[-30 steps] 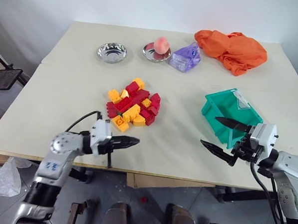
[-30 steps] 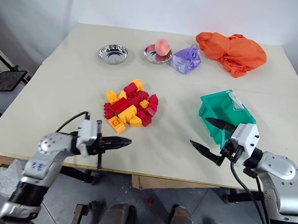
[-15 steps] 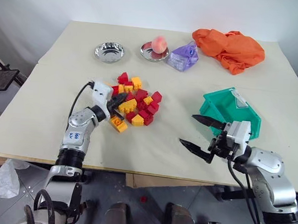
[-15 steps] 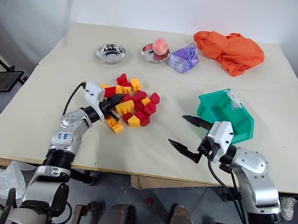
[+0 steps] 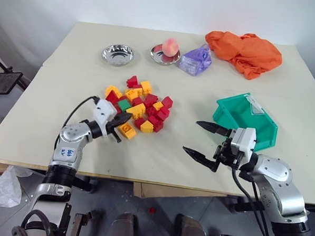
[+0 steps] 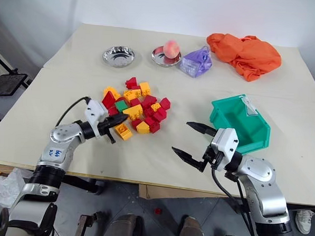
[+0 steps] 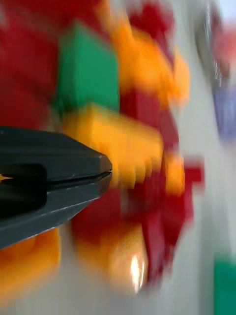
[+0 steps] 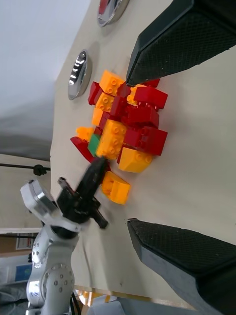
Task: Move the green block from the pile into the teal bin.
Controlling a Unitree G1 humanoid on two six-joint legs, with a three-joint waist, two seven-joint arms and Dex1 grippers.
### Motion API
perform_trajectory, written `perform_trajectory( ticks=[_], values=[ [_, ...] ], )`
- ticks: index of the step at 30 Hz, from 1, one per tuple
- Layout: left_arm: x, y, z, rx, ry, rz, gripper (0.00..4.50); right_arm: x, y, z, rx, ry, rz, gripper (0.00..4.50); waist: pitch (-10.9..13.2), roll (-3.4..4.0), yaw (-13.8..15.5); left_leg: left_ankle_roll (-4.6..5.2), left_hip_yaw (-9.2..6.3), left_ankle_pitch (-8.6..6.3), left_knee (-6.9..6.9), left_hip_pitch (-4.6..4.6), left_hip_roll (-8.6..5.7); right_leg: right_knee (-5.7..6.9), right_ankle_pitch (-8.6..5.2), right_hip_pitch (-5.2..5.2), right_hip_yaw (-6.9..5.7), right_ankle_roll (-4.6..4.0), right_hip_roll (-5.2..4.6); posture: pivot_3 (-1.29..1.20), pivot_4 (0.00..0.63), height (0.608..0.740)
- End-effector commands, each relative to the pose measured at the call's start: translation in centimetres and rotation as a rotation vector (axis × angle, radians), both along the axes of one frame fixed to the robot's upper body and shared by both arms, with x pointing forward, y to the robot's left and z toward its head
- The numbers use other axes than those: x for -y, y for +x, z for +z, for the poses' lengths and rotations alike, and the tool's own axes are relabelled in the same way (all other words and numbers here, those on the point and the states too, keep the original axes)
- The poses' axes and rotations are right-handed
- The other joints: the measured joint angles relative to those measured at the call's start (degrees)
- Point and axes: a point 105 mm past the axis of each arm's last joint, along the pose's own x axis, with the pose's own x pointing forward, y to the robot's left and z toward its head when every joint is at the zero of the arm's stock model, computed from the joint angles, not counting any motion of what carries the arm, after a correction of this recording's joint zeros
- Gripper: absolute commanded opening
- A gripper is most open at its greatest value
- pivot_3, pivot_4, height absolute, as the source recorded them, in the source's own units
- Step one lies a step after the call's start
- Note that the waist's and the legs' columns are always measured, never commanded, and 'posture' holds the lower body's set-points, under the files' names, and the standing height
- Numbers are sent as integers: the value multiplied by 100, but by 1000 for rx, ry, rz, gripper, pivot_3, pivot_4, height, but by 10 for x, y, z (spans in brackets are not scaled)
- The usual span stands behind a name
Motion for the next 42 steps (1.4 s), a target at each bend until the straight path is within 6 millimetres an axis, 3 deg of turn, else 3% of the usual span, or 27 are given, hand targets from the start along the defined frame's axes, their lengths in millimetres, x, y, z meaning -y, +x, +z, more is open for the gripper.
perform_trajectory(
  ticks=[1,6,10,16,20,25,26,28,34,37,42],
  values=[
    [14,-18,7,39,35,-126,12,-8,-5,8,34,17,39,4500,0,0,-6,0,0,0,0,0,0,0,0,0,0,0,0,0,150,740],
    [-5,-47,21,47,-68,-166,12,-13,-3,7,25,19,71,4500,0,0,-108,0,12,0,-5,0,2,10,0,-16,12,0,0,0,150,740],
    [-39,-62,33,64,-147,-30,12,-16,-1,5,18,16,96,4500,0,0,-155,0,13,0,-5,1,6,11,0,-16,15,0,0,0,150,740],
    [-125,-82,13,31,-200,352,1507,-19,3,2,14,7,126,4500,0,0,-156,0,15,-1,-7,3,6,11,0,-17,19,0,0,0,150,740],
    [-156,-92,7,36,-243,526,2709,-20,4,0,16,-2,137,4500,-1,-1,-126,0,15,-1,-5,2,6,10,0,-17,18,0,-1,0,150,740],
    [-146,-90,13,52,-273,519,4359,-17,5,0,20,-9,130,4500,-4,-6,-131,2,14,-3,-5,2,5,11,0,-16,18,-1,-1,0,150,740],
    [-140,-87,14,42,-280,497,4460,-17,5,0,21,-10,128,4500,-4,-6,-141,1,15,-3,-5,2,6,11,0,-17,19,-1,-1,0,150,740],
    [-123,-75,15,19,-289,450,4460,-16,6,0,22,-11,122,4500,-4,-6,-138,1,17,-3,-6,2,6,13,0,-18,19,-1,-1,0,150,740],
    [-83,-7,2,-58,-196,416,4460,-17,8,1,26,-4,112,4500,-7,-11,-55,1,21,-3,3,3,3,19,1,-16,21,-2,0,0,150,740],
    [-74,22,1,-71,-156,438,4460,-15,7,4,37,1,97,4500,-7,-12,-88,1,27,-2,-4,3,3,17,1,-22,20,-1,1,0,150,740],
    [-69,48,3,-102,-120,453,4460,-11,5,4,40,8,62,4500,-7,-14,-147,0,32,-2,-9,3,3,13,1,-25,18,-1,0,0,150,740]
  ],
)
